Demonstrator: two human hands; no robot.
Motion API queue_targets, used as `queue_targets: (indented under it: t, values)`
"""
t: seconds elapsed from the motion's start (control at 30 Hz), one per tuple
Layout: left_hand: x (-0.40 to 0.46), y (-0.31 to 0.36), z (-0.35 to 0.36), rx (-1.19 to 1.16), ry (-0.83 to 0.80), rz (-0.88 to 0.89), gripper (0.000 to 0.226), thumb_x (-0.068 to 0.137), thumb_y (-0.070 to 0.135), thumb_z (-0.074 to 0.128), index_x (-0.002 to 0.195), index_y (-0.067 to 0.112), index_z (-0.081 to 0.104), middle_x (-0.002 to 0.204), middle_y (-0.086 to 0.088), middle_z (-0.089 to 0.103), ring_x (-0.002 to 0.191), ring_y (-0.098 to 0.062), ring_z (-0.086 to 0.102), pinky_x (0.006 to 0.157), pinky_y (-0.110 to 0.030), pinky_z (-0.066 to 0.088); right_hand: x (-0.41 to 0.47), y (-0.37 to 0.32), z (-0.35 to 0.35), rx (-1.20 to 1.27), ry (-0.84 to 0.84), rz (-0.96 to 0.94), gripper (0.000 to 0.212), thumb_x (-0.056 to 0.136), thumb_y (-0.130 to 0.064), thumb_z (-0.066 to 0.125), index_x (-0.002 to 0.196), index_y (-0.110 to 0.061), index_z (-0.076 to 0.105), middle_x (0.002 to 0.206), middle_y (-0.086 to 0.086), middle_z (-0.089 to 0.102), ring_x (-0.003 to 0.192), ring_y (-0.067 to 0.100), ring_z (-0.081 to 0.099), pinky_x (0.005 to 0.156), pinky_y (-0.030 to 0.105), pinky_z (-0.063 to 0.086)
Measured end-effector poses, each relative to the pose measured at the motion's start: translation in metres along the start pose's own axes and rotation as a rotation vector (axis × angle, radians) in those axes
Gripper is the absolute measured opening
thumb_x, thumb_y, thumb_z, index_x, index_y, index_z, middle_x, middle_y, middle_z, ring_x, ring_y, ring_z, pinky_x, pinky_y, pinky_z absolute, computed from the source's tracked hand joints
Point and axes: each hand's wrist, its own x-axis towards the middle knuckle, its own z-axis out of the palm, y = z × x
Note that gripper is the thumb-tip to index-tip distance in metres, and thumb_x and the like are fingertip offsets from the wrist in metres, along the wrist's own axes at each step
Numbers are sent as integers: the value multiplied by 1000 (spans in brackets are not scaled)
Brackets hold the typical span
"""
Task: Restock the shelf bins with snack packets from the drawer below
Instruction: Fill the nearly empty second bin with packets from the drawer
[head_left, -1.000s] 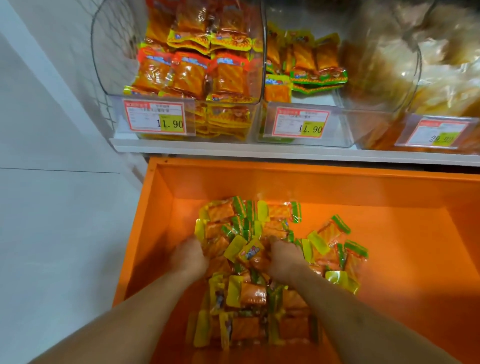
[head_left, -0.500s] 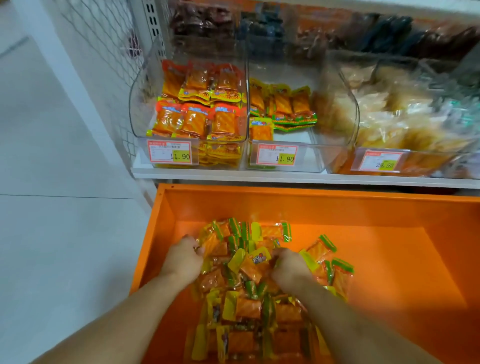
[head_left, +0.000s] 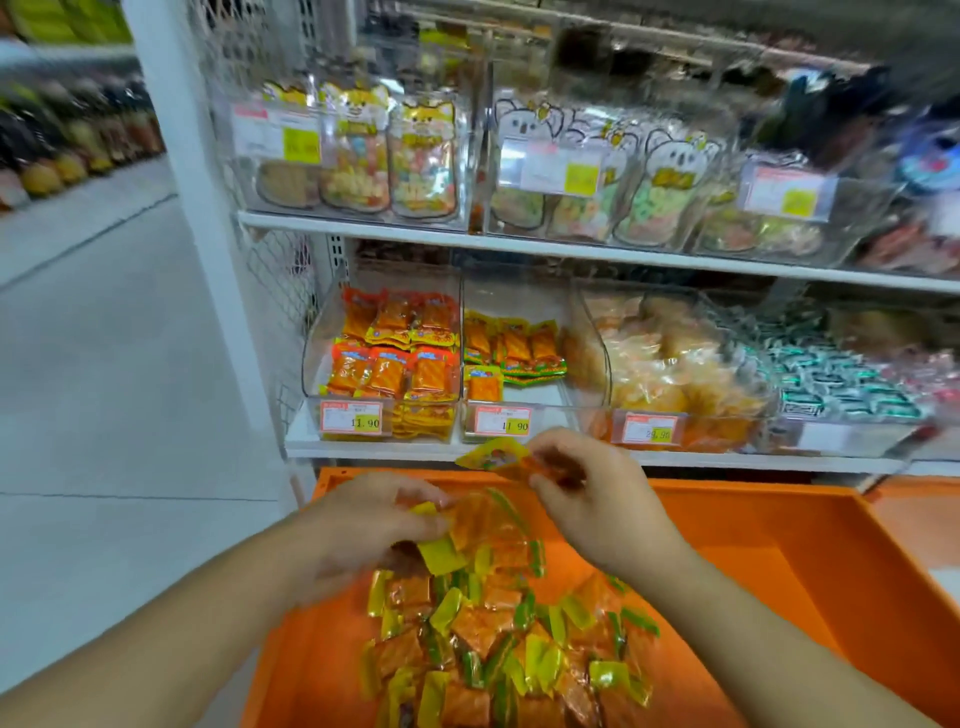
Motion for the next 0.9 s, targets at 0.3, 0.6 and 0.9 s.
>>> queue_targets:
  t: [0.3, 0.6, 0.9]
  values:
    - [-17, 19, -2, -512, -111, 60, 40, 84, 7, 55, 118, -4, 73, 108, -27, 70, 78, -27, 70, 58, -30, 55, -13, -26, -3, 55, -12, -271, 35, 93, -5, 71, 120, -26, 72, 127, -18, 69, 126, 1, 60, 105, 33, 51]
    - [-1, 22, -4, -666, -158, 15, 46, 87, 7, 43, 122, -16, 62, 107, -32, 69, 87, -40, 72, 63, -36, 56, 5, -24, 6, -170, -92, -363, 53, 90, -12, 72, 138, -30, 57, 138, -17, 58, 132, 9, 52, 108, 33, 47]
    - [8, 30, -2, -294, -5, 153, 40, 94, 35, 61, 123, 10, 73, 119, -12, 76, 102, -29, 73, 83, -42, 53, 20, -23, 8, 548, -3, 203, 38, 91, 3, 73, 118, -23, 71, 106, -8, 78, 96, 11, 75, 82, 31, 61]
